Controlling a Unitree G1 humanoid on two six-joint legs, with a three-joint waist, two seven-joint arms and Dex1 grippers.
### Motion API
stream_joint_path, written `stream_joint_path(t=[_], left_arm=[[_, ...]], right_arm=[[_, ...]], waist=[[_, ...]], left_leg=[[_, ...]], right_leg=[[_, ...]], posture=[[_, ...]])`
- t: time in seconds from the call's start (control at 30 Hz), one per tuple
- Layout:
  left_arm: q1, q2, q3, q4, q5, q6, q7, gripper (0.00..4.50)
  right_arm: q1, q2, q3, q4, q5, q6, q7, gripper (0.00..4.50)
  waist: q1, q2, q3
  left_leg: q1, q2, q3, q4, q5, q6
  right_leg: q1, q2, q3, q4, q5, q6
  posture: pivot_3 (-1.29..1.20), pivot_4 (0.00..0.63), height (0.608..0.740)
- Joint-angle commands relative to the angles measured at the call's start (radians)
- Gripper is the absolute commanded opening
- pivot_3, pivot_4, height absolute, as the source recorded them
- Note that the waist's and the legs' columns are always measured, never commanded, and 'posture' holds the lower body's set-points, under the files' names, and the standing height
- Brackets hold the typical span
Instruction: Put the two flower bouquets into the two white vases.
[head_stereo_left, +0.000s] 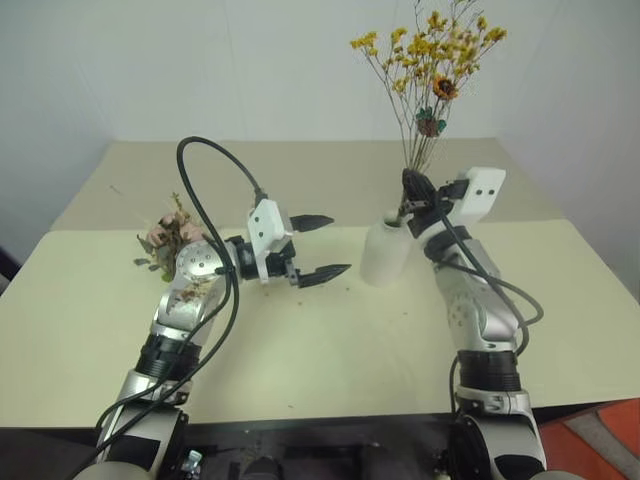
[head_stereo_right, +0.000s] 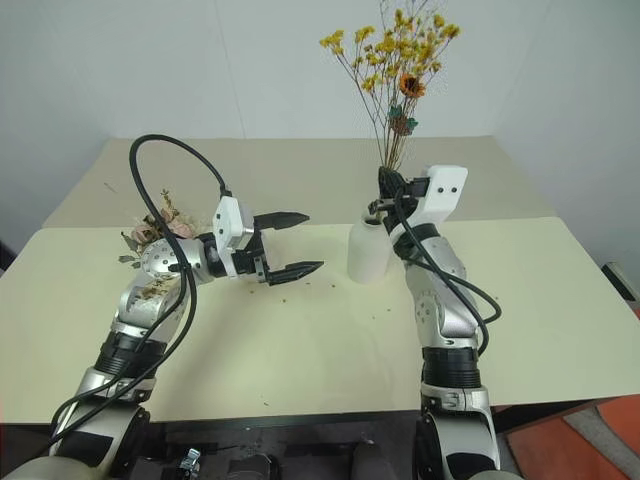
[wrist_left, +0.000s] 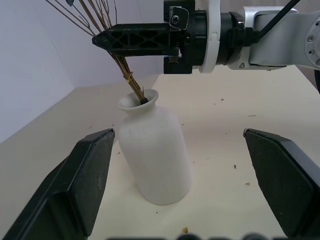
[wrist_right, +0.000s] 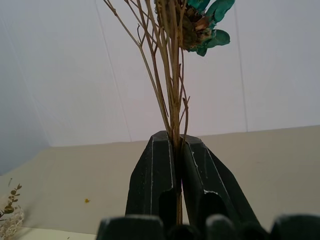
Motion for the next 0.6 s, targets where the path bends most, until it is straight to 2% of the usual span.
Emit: stream_joint_path(t=[0.03,0.37,0.6], left_arm=[[-0.002,0.009,0.017,-0.032,-0.003,-0.02,0.007,4.5],[-0.013,0.0,0.015,-0.004,-0.003,-0.065,0.0,4.5],[0.001,0.008,0.031,-0.024,-0.025,-0.06,0.0,4.5]], right_arm=[[0.006,-0.004,0.01,-0.042,-0.003,-0.04,0.023,1.0],[0.063,-0.011,0.032,-0.112,-0.026,-0.029,0.018,4.49],[0.155,-0.049,0.025,-0.235,-0.025,0.002,0.022,4.49]], waist=[[0.0,0.0,0.0],[0.0,0.0,0.0],[0.002,0.0,0.0]], left_leg=[[0.0,0.0,0.0,0.0,0.0,0.0],[0.0,0.0,0.0,0.0,0.0,0.0],[0.0,0.0,0.0,0.0,0.0,0.0]], right_leg=[[0.0,0.0,0.0,0.0,0.0,0.0],[0.0,0.0,0.0,0.0,0.0,0.0],[0.0,0.0,0.0,-0.001,0.0,0.001]], posture=[[0.0,0.15,0.74],[0.0,0.15,0.74],[0.0,0.15,0.74]])
